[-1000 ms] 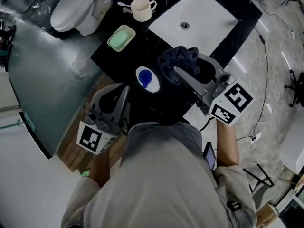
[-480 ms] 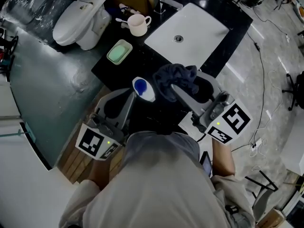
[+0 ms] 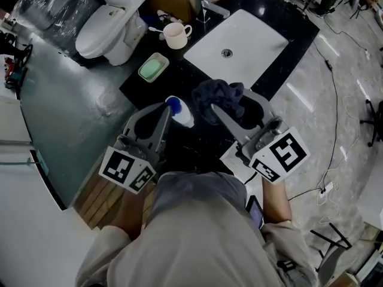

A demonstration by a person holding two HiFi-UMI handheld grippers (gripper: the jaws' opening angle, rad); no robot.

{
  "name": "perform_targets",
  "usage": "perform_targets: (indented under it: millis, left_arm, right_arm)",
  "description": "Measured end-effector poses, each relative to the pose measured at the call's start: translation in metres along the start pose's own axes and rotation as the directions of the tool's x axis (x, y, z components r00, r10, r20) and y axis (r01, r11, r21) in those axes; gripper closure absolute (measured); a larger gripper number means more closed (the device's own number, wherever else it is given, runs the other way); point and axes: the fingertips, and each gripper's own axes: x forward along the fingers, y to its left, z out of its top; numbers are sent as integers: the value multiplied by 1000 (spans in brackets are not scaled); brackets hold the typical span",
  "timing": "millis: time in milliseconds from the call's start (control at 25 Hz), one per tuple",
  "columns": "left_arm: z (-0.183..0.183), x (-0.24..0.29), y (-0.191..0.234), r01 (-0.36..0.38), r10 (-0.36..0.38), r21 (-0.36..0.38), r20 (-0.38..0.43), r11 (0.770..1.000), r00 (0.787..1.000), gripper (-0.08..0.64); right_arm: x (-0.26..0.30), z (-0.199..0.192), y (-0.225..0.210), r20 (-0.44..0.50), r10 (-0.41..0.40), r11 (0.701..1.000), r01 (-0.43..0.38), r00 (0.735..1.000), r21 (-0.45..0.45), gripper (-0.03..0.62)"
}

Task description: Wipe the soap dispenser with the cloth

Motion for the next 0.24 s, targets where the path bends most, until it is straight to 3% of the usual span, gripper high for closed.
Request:
perform_targets:
  millis: [240]
  left_arm:
    - [17,14,-7,-24,25,-8,16,1000,1000,555]
  right_arm:
    - [2,7,3,1,-18,1000,18,1000,-18,448]
